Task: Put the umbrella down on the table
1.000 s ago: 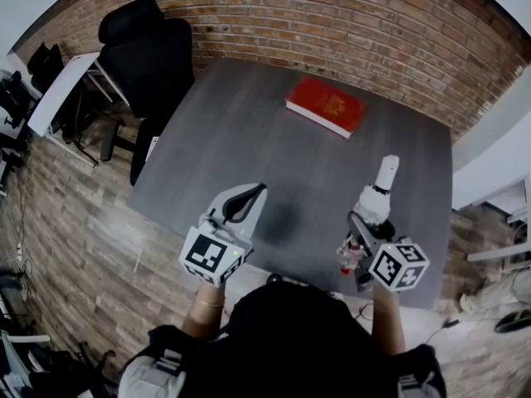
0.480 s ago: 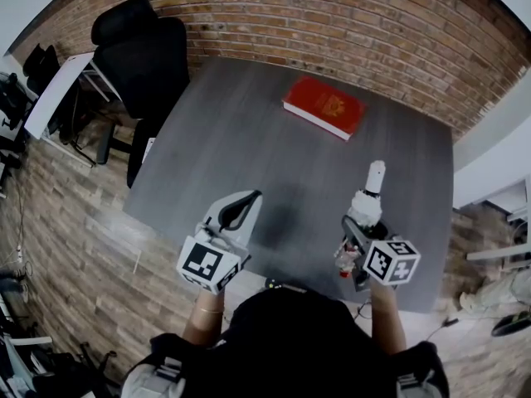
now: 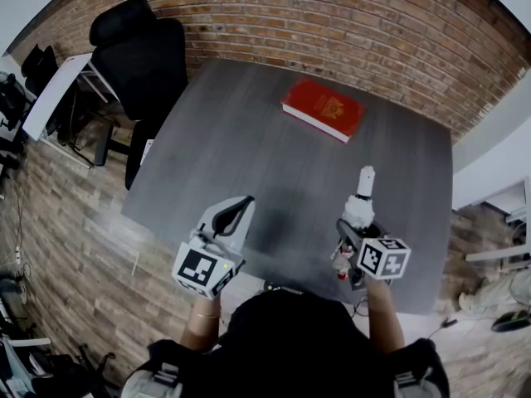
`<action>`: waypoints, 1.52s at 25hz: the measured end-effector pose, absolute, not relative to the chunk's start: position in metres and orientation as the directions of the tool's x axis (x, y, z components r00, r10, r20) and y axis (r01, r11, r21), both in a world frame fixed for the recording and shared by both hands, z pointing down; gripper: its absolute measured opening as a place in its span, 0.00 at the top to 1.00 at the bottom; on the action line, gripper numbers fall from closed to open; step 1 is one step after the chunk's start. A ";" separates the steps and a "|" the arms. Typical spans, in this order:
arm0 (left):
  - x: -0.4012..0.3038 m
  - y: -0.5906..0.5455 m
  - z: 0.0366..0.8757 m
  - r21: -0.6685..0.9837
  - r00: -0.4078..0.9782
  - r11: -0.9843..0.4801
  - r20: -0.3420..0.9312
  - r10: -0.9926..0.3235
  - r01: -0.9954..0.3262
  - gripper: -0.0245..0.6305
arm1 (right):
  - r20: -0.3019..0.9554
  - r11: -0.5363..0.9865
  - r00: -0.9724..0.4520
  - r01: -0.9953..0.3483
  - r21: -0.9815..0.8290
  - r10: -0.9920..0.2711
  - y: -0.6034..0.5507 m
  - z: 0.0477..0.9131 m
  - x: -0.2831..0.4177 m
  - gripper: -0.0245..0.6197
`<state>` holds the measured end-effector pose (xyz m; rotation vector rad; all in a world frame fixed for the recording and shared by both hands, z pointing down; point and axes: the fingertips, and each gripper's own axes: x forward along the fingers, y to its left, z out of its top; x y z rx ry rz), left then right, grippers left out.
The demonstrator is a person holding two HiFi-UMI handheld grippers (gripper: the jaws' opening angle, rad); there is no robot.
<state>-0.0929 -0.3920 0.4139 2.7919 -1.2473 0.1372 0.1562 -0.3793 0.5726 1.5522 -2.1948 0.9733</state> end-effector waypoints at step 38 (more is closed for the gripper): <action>-0.120 -0.380 0.425 0.055 0.615 -0.614 0.143 -0.776 -0.787 0.96 | 0.729 0.165 -0.326 -0.944 -0.286 -0.602 -0.387 0.649 0.152 0.52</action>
